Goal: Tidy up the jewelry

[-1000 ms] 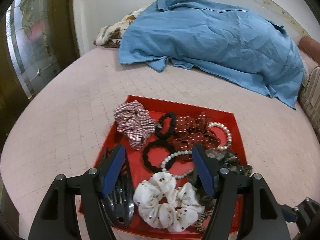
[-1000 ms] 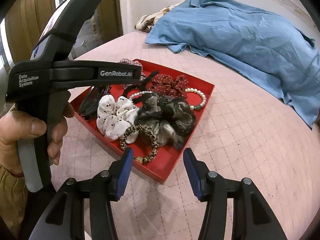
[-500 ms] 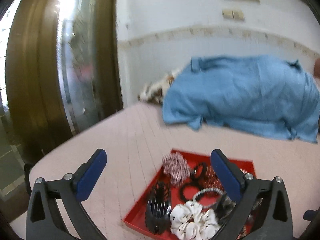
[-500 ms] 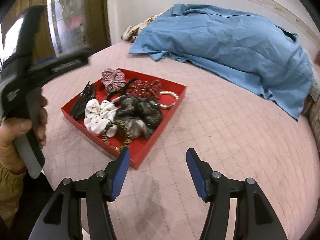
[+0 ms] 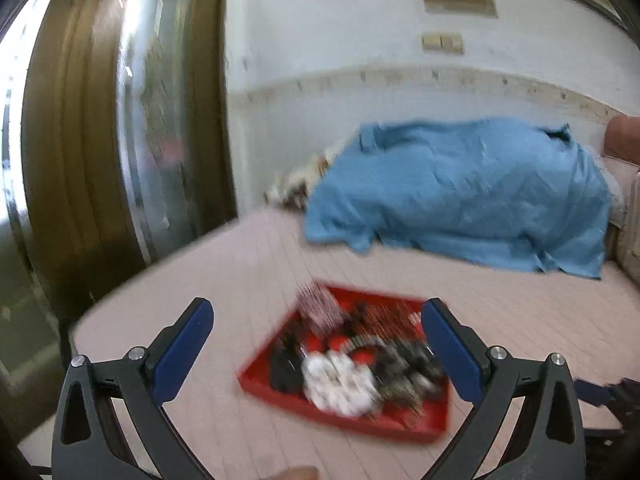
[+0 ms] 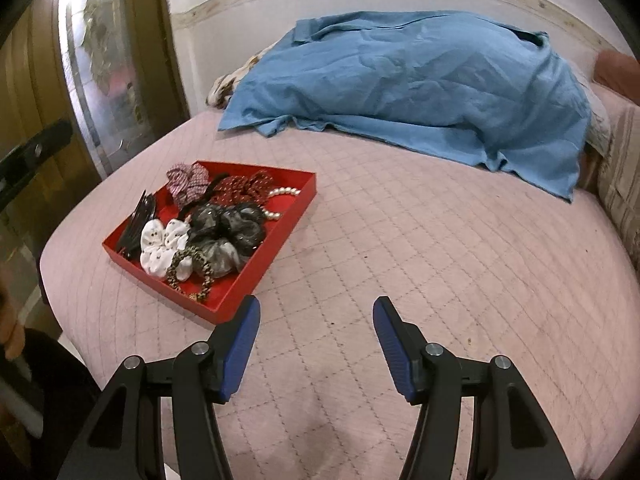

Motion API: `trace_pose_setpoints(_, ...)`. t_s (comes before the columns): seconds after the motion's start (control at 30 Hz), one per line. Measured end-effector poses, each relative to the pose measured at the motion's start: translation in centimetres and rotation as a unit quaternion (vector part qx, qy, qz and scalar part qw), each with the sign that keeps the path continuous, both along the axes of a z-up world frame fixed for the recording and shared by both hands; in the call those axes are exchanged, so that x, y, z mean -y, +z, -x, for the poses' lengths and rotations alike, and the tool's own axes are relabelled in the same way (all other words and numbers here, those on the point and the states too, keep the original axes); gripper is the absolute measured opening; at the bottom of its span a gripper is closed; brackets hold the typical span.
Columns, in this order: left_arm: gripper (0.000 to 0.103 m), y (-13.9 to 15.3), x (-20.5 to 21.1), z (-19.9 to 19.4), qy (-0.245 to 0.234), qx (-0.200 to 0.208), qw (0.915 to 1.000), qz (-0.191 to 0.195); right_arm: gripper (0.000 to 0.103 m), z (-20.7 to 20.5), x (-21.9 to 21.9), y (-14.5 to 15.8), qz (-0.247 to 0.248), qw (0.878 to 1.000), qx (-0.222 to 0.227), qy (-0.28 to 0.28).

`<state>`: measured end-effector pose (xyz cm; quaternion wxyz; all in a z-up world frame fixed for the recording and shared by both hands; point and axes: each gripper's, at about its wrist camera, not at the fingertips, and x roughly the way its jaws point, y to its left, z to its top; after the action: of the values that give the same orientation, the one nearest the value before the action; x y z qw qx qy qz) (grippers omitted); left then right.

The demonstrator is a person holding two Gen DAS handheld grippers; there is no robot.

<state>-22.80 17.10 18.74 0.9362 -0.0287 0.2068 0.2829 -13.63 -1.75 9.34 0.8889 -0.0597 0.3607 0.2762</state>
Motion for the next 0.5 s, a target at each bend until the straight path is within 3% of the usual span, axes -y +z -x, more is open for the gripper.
trace_pose_setpoints(0.27, 0.103, -0.2, 1.9, 1.2, -0.014, -0.029, 0.9994, 0.008, 0.069, 0.3, 2.7, 0.9, -0.015, 0.999, 0.029, -0.032)
trace_pose_setpoints(0.5, 0.103, -2.0, 2.8, 1.2, -0.013, -0.074, 0.9966, 0.033, 0.072, 1.0, 3.4, 1.2, -0.027, 0.998, 0.047, -0.030)
